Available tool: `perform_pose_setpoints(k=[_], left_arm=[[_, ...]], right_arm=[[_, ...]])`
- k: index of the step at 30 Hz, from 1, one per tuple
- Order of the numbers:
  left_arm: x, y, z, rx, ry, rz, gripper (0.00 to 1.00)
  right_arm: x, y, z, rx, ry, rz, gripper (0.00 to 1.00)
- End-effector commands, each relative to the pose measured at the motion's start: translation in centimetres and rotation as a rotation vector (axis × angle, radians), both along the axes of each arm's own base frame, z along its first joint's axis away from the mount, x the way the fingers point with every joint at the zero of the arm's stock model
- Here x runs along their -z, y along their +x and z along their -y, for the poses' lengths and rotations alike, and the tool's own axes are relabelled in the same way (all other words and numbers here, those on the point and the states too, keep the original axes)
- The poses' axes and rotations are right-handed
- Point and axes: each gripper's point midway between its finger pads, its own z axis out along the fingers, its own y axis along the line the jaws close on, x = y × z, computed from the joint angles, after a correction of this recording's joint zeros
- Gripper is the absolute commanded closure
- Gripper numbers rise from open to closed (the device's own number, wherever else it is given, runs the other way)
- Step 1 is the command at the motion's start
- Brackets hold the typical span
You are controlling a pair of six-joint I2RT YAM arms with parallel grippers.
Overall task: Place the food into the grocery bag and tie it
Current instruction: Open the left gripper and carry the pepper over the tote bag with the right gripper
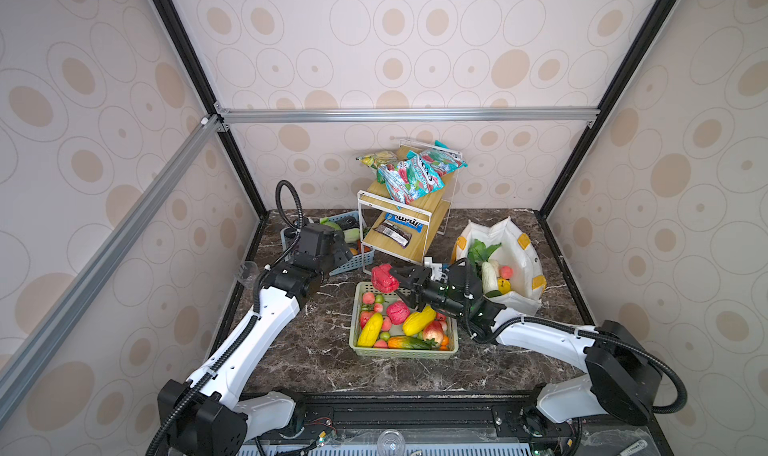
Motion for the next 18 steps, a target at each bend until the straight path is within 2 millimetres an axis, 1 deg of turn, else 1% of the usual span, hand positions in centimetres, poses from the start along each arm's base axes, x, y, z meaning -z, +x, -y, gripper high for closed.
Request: perform_pose_setpoints(k=[1, 4, 8, 14, 18], left_arm=[[-0.7, 0.1, -0.8, 0.003, 0.083, -0.005, 0.22], [-0.4, 0.2, -0.6, 0.012, 0.073, 0.0, 0.23], [-0.3, 0.3, -0.6, 0.008, 0.068, 0.005, 0.22], [-0.5, 0.7, -0.5, 0.005, 0.072, 0.017, 0.22], [-0.6, 0.9, -0.6, 0.004, 0.085, 0.02, 0.22]], right_arm=[[-0.2, -1.5, 1.7, -0.06, -0.133, 0.043, 0.52], [-0.8, -1.6, 3.9, -0.079, -0.205, 0.082, 0.52], [-1.6, -1.5, 6.6, -0.103, -0.239, 0.111, 0.52], [-3.4, -1.4, 9.9, -0.158, -0.356, 0.183, 0.52], [-3.9, -1.0, 12.1, -0.146, -0.388, 0.184, 0.52]])
